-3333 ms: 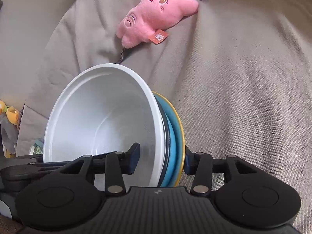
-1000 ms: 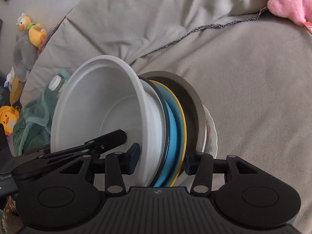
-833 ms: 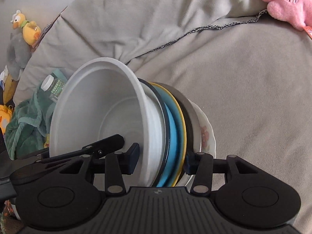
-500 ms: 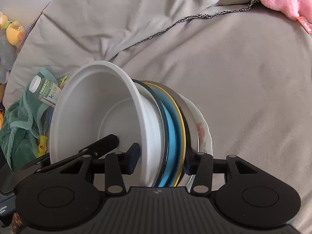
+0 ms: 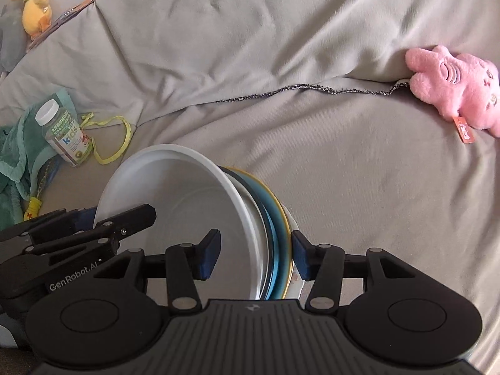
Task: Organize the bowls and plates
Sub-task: 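Carry the bowl stack with both grippers and lower it into the steel bowl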
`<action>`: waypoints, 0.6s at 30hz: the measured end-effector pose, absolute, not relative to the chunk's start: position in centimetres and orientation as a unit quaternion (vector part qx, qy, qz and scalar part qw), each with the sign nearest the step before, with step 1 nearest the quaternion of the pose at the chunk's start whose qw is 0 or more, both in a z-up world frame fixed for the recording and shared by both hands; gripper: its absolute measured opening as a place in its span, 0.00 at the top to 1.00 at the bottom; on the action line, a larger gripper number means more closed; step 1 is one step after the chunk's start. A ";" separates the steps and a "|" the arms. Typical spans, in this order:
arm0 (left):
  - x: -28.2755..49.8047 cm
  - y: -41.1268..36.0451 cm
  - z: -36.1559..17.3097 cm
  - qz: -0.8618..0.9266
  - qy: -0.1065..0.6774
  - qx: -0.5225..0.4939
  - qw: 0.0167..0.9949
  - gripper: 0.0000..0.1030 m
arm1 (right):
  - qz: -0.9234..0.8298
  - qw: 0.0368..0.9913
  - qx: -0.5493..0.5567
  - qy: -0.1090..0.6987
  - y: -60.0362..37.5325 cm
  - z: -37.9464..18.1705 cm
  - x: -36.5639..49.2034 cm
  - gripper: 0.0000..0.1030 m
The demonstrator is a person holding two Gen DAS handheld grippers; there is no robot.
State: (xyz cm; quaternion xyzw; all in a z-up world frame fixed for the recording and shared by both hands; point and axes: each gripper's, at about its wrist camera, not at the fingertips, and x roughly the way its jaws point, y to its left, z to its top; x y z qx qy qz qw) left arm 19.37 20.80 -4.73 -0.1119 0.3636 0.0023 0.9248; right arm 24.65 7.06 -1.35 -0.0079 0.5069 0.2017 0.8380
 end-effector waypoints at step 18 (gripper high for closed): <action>17.7 21.9 -4.6 0.013 0.348 -0.140 0.927 0.57 | 0.181 0.872 0.041 0.454 3.6 -0.8 23.6 0.61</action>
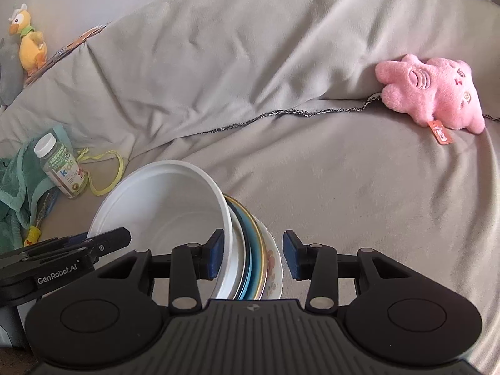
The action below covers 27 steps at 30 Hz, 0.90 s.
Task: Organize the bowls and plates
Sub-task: 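Carry the bowl stack with both grippers and lower it into the steel bowl, then settle the bowl stack in the steel bowl and open both grippers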
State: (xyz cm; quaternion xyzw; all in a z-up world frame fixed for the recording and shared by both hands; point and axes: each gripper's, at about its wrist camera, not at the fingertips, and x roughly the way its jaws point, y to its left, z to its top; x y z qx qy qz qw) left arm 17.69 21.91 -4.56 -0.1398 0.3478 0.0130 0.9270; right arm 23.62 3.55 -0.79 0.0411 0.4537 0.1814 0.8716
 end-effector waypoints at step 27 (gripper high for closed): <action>16.1 22.0 -5.3 -0.009 0.349 -0.160 0.923 0.55 | 0.202 0.819 0.094 0.529 4.5 -5.5 22.5 0.51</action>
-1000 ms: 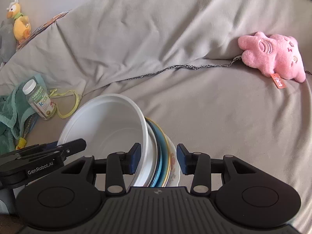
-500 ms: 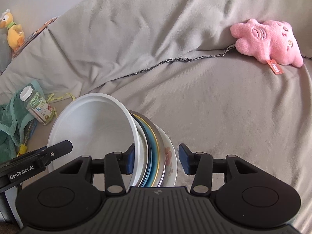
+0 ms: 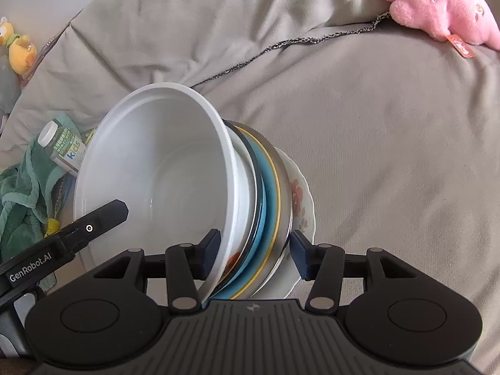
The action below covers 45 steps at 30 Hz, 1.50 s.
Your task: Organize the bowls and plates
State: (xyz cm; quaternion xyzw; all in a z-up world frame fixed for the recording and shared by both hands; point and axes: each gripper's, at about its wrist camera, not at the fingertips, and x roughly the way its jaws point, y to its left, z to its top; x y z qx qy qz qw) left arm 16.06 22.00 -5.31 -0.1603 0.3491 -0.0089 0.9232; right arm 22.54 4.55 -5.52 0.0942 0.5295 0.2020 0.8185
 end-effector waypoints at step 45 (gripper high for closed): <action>-0.4 12.9 -9.0 0.003 0.217 -0.071 0.974 0.56 | 0.200 0.919 0.039 0.338 -3.5 -5.9 5.8 0.38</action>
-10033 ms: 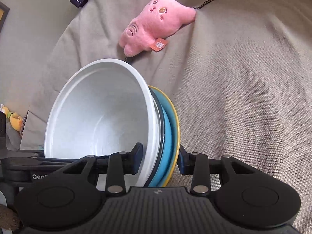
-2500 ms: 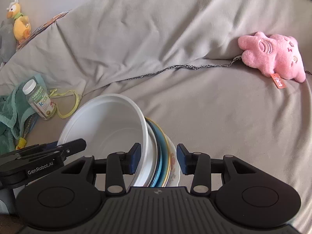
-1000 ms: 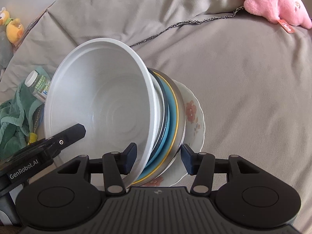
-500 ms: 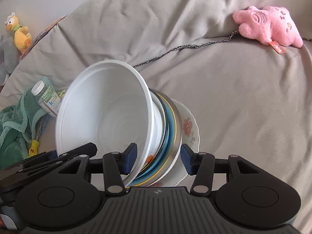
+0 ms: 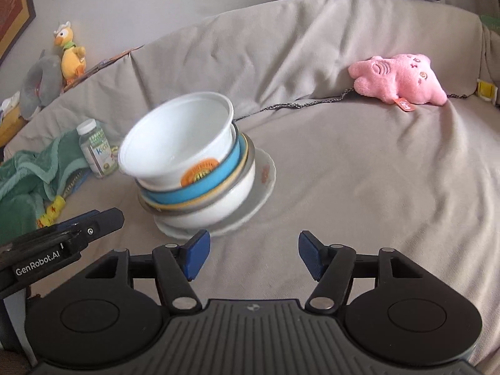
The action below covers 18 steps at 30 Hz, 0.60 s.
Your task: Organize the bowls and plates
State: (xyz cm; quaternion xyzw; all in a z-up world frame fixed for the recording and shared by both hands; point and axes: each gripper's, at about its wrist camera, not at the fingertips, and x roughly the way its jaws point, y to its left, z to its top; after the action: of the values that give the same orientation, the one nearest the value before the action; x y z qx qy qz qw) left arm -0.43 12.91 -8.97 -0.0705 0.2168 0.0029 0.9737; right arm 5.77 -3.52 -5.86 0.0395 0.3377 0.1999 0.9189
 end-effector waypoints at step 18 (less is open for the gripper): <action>-4.0 6.4 -14.7 0.084 0.234 0.018 0.968 0.85 | 0.215 0.927 0.037 0.304 -6.4 -11.7 1.5 0.38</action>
State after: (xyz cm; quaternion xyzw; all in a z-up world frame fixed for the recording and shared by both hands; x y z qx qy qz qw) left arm -4.00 6.41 -14.74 0.0184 0.2345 0.0843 0.9683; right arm 1.45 -6.40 -11.72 0.0371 0.3040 0.2145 0.9275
